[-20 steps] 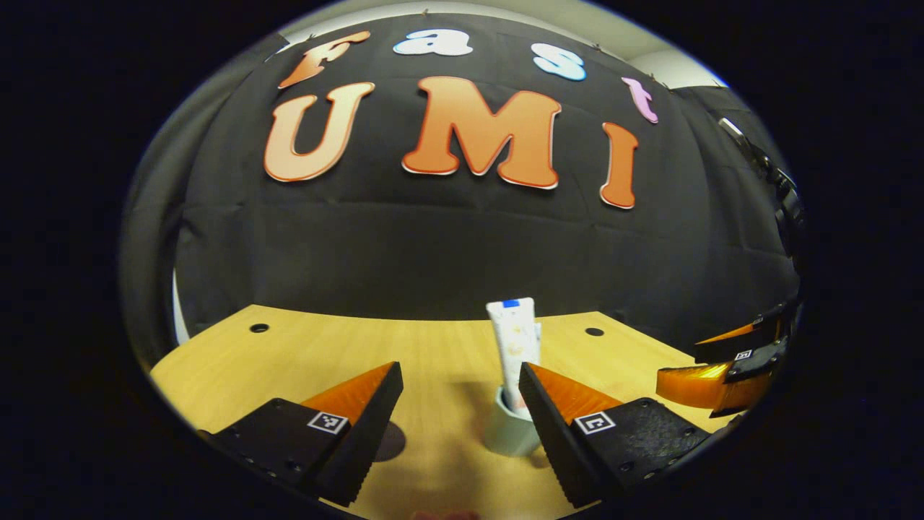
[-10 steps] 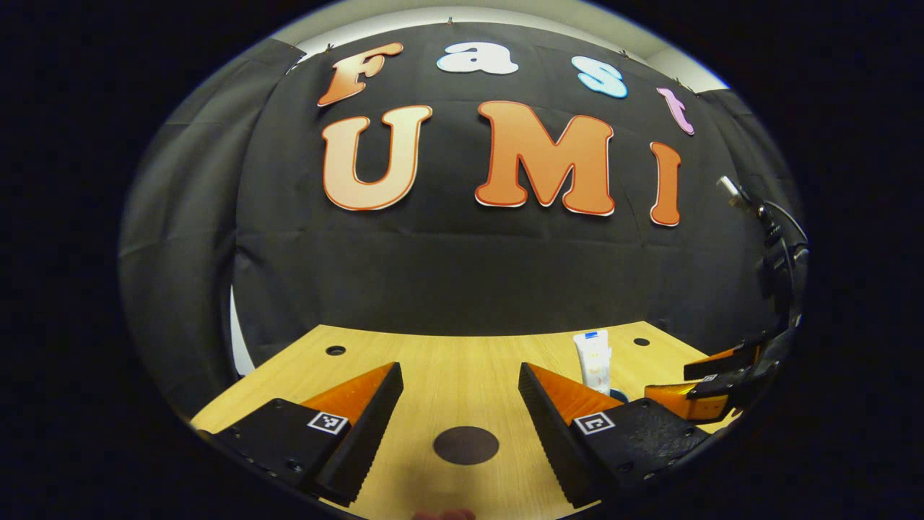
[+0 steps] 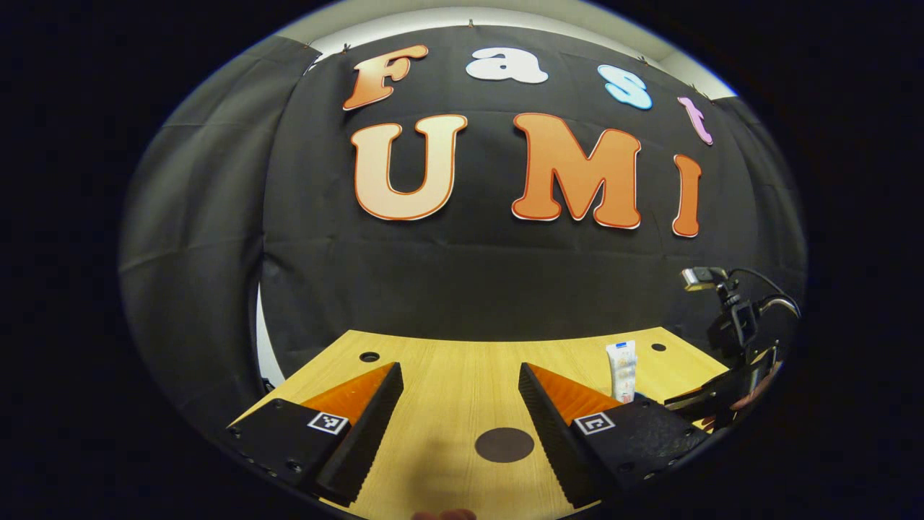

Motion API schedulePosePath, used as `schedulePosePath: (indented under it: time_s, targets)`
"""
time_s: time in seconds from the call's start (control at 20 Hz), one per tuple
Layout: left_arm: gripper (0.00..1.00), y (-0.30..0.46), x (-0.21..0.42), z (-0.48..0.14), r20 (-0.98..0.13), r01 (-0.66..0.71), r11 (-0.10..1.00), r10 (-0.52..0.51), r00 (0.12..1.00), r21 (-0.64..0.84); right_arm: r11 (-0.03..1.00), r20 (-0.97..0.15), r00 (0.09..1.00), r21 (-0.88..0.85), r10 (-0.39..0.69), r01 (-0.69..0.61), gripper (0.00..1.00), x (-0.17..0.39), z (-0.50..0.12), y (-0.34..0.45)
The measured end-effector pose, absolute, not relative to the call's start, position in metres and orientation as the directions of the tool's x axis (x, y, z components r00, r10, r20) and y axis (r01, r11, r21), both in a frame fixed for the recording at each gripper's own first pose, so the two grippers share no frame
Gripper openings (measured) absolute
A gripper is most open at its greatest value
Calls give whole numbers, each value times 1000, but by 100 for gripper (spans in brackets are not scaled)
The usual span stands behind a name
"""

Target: Put the toothbrush and toothpaste on the desktop into the cup, then pick up the cup and place it on the coaster on the desktop.

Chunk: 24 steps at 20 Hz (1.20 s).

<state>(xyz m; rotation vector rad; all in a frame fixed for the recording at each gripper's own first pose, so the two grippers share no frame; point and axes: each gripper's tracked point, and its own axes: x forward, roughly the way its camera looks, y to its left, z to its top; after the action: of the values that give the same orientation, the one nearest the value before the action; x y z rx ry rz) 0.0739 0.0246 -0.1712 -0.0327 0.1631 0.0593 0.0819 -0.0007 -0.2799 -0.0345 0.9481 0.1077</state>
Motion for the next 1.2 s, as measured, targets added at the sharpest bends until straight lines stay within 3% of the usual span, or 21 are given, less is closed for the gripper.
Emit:
schedulePosePath:
  time_s: [0.3, 0.55, 0.75, 0.85, 0.95, 1.0, 1.05, 1.2]
  targets:
    - [98, 53, 85, -171, -179, -82, 997, 80, 981, -3, 996, -913, 404, 25, 58, -86, 93, 85, -319, 5]
    - [97, 68, 89, -184, -216, -113, 994, 109, 970, -7, 995, -946, 319, 18, 47, -93, 88, 87, -338, 7]
    - [98, 73, 91, -197, -253, -129, 991, 119, 960, -22, 995, -959, 280, 16, 43, -99, 71, 84, -341, 6]
    - [97, 71, 92, -197, -257, -129, 991, 119, 959, -24, 995, -963, 266, 24, 47, -92, 55, 81, -342, 8]
    - [98, 68, 92, -196, -255, -122, 992, 112, 960, -21, 996, -965, 259, 15, 38, -89, 46, 80, -344, 7]
    - [97, 65, 93, -195, -255, -117, 993, 107, 961, -21, 996, -966, 256, 15, 36, -83, 29, 80, -344, 7]
    - [97, 63, 92, -196, -256, -112, 993, 102, 961, -24, 996, -967, 253, 13, 33, -83, 32, 81, -343, 7]
    - [98, 60, 89, -199, -271, -110, 993, 96, 958, -40, 996, -967, 253, 5, 28, -91, 26, 81, -342, 5]
